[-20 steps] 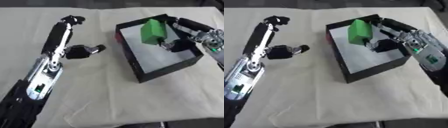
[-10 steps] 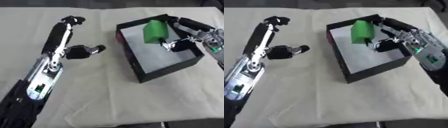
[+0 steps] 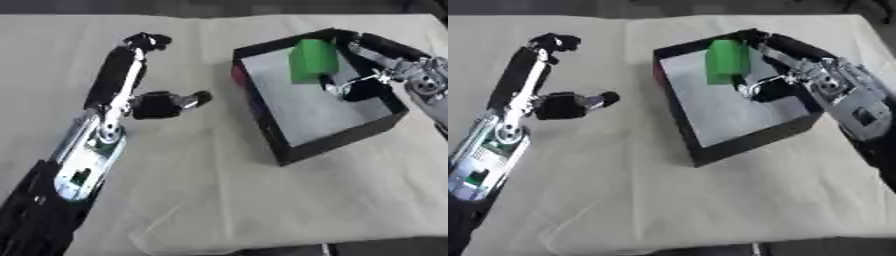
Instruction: Pick up the objects with one hand, pass them to the other hand, and then place them into the box on the other side of the table.
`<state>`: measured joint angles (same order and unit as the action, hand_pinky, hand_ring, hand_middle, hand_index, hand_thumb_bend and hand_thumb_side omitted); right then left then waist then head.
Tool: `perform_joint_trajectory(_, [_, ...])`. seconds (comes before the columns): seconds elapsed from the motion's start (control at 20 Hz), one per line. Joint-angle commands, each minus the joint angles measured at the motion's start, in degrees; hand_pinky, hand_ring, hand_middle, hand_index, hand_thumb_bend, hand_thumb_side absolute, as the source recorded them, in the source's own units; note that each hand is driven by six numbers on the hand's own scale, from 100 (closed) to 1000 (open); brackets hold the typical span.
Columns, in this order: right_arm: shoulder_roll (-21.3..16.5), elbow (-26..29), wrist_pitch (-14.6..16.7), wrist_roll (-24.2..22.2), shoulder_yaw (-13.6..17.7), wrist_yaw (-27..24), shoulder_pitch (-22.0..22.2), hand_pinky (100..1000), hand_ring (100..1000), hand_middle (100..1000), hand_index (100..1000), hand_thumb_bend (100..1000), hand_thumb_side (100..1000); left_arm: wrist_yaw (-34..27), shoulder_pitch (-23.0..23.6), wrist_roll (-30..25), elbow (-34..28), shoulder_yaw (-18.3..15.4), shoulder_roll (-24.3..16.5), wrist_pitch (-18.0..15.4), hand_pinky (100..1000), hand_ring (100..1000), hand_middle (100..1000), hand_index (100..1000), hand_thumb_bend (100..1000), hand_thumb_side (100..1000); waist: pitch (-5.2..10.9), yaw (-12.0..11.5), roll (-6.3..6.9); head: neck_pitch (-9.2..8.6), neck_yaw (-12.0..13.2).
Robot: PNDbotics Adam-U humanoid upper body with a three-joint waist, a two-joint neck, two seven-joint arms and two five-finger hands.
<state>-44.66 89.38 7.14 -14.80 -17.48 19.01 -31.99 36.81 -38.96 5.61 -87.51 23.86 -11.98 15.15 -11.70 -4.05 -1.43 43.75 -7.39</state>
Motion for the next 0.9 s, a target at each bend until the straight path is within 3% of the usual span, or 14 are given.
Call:
perform_joint_trajectory(0.05, [-0.86, 0.56, 2.25, 0.33, 0.64, -4.99, -0.87, 1000, 1000, 1000, 1000, 100, 482, -0.32, -0.85, 0.1, -0.74, -0.17, -0.07, -0.04, 735, 803, 703, 825, 827, 466, 2.05, -0.06, 0.4, -0.51, 0.26])
perform_joint_trajectory(0.25, [-1.12, 0.18, 2.8, -0.56, 0.57, -10.06, -0.98, 1000, 1000, 1000, 1000, 100, 451, -0.38, -0.79, 0.12, -0.74, -0.15, -0.06, 0.0, 735, 802, 702, 824, 829, 467, 2.05, -0.04, 0.39, 0.17, 0.56])
perform_joint_trajectory(0.6, [-1.21, -0.35, 2.0, -0.93, 0.75, -10.55, -1.33, 1000, 1000, 1000, 1000, 100, 425, -0.37, -0.69, -0.01, -0.63, 0.02, 0.0, 0.0, 734, 802, 701, 823, 829, 467, 2.04, -0.15, 0.53, -0.12, 0.37])
perform_joint_trajectory(0.65, [-1.32, -0.35, 2.04, -0.91, 0.8, -10.07, -1.47, 1000, 1000, 1000, 1000, 100, 396, -0.37, -0.65, -0.03, -0.6, 0.04, 0.01, 0.01, 735, 802, 701, 823, 829, 466, 2.06, -0.12, 0.59, -0.02, 0.44])
perform_joint_trajectory(0.7, [-1.4, -0.39, 2.06, -0.87, 0.92, -9.24, -1.56, 1000, 1000, 1000, 1000, 100, 282, -0.37, -0.62, -0.02, -0.58, 0.03, 0.04, 0.03, 734, 803, 701, 823, 828, 466, 2.07, -0.08, 0.64, 0.14, 0.47])
perform_joint_trajectory(0.8, [-1.42, -0.8, 1.58, -0.57, 1.24, -6.92, -1.64, 1000, 1000, 1000, 1000, 100, 142, -0.43, -0.57, 0.01, -0.61, 0.01, 0.12, 0.07, 735, 803, 702, 823, 829, 466, 2.06, -0.06, 0.69, 0.31, 0.29])
perform_joint_trajectory(0.85, [-1.41, -1.04, 1.11, -0.29, 1.38, -5.36, -1.7, 1000, 1000, 1000, 1000, 100, 178, -0.45, -0.55, -0.01, -0.61, 0.03, 0.14, 0.09, 734, 803, 702, 823, 829, 466, 2.06, -0.06, 0.7, 0.28, 0.19])
perform_joint_trajectory(0.9, [-1.35, -1.21, 0.6, 0.14, 1.49, -3.77, -1.74, 1000, 1000, 1000, 1000, 100, 298, -0.46, -0.54, -0.03, -0.6, 0.06, 0.14, 0.11, 735, 803, 702, 823, 829, 466, 2.04, -0.05, 0.7, 0.25, 0.14])
